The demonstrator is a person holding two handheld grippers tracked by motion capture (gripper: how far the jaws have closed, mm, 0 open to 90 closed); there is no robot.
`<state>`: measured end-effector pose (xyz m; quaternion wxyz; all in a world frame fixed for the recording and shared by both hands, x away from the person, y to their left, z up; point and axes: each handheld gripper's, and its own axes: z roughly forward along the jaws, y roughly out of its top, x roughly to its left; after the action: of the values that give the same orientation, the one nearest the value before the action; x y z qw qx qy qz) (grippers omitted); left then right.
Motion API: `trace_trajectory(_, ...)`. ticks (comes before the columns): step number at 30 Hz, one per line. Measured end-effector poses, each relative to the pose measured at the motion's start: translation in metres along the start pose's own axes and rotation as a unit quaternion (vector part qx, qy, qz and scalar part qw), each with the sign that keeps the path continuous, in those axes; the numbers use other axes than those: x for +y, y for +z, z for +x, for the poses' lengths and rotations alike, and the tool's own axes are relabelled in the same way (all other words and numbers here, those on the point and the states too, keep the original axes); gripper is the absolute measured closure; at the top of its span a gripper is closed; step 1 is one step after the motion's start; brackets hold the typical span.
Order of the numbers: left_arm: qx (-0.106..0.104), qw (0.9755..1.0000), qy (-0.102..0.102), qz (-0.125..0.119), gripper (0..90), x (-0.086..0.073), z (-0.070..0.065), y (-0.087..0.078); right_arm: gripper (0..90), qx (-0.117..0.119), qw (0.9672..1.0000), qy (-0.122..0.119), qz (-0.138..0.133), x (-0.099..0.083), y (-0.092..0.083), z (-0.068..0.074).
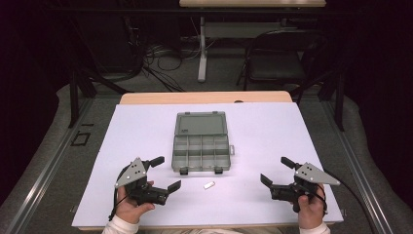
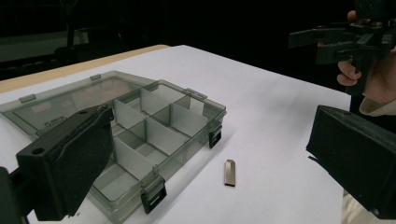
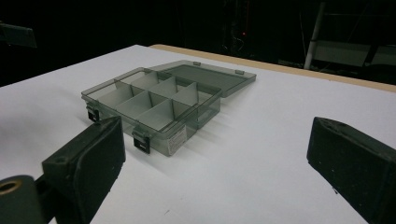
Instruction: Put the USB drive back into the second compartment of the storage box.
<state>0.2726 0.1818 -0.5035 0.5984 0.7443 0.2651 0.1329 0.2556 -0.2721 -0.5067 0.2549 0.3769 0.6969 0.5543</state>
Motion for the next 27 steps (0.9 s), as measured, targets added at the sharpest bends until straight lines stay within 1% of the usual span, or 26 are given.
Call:
trace_trajectory(2, 0.004, 1.0000, 0.006, -0.001, 0.1, 0.000, 0.000, -0.002, 4.1, 0.000, 1.0000, -0.001, -0.001, 0.000, 0.001, 0.000)
trace_trajectory(6, 0.011, 0.9999, 0.009, 0.002, 0.1, 0.004, -0.001, -0.005, 4.1, 0.001, 1.0000, 0.000, 0.003, 0.000, 0.003, 0.002)
trace_trajectory(8, 0.010, 0.9999, 0.006, 0.001, 0.1, 0.005, 0.000, -0.005, 4.1, 0.002, 1.0000, -0.001, 0.004, 0.000, 0.003, 0.002)
trace_trajectory(11, 0.012, 0.9999, -0.011, 0.001, 0.2, 0.009, 0.003, -0.006, 4.1, 0.004, 1.0000, -0.001, 0.005, 0.000, 0.005, 0.002)
trace_trajectory(13, 0.018, 0.9997, -0.015, 0.007, 0.2, 0.011, 0.006, -0.006, 4.1, 0.004, 1.0000, -0.003, 0.004, 0.000, 0.006, 0.001)
trace_trajectory(14, 0.018, 0.9997, -0.015, 0.007, 0.2, 0.011, 0.006, -0.006, 4.1, 0.006, 1.0000, -0.001, 0.007, 0.001, 0.006, 0.002)
trace_trajectory(15, 0.019, 0.9996, -0.021, 0.009, 0.2, 0.013, 0.007, -0.006, 4.1, 0.006, 1.0000, -0.002, 0.008, 0.001, 0.006, 0.002)
trace_trajectory(16, 0.019, 0.9996, -0.021, 0.009, 0.2, 0.013, 0.007, -0.006, 4.1, 0.007, 1.0000, -0.003, 0.005, 0.001, 0.007, 0.001)
trace_trajectory(18, 0.023, 0.9993, -0.026, 0.014, 0.2, 0.017, 0.009, -0.004, 4.1, 0.009, 0.9999, -0.002, 0.007, 0.001, 0.007, 0.002)
trace_trajectory(21, 0.027, 0.9991, -0.025, 0.020, 0.2, 0.020, 0.009, -0.001, 4.1, 0.008, 0.9999, -0.004, 0.009, 0.001, 0.008, 0.001)
trace_trajectory(25, 0.023, 0.9990, -0.021, 0.033, 0.2, 0.025, 0.010, 0.005, 4.1, 0.009, 0.9999, -0.002, 0.009, 0.001, 0.009, 0.001)
trace_trajectory(26, 0.023, 0.9990, -0.021, 0.033, 0.2, 0.025, 0.010, 0.005, 4.1, 0.009, 0.9999, -0.002, 0.009, 0.001, 0.009, 0.001)
trace_trajectory(27, 0.018, 0.9990, -0.019, 0.037, 0.2, 0.026, 0.010, 0.008, 4.1, 0.009, 0.9999, -0.002, 0.009, 0.001, 0.009, 0.001)
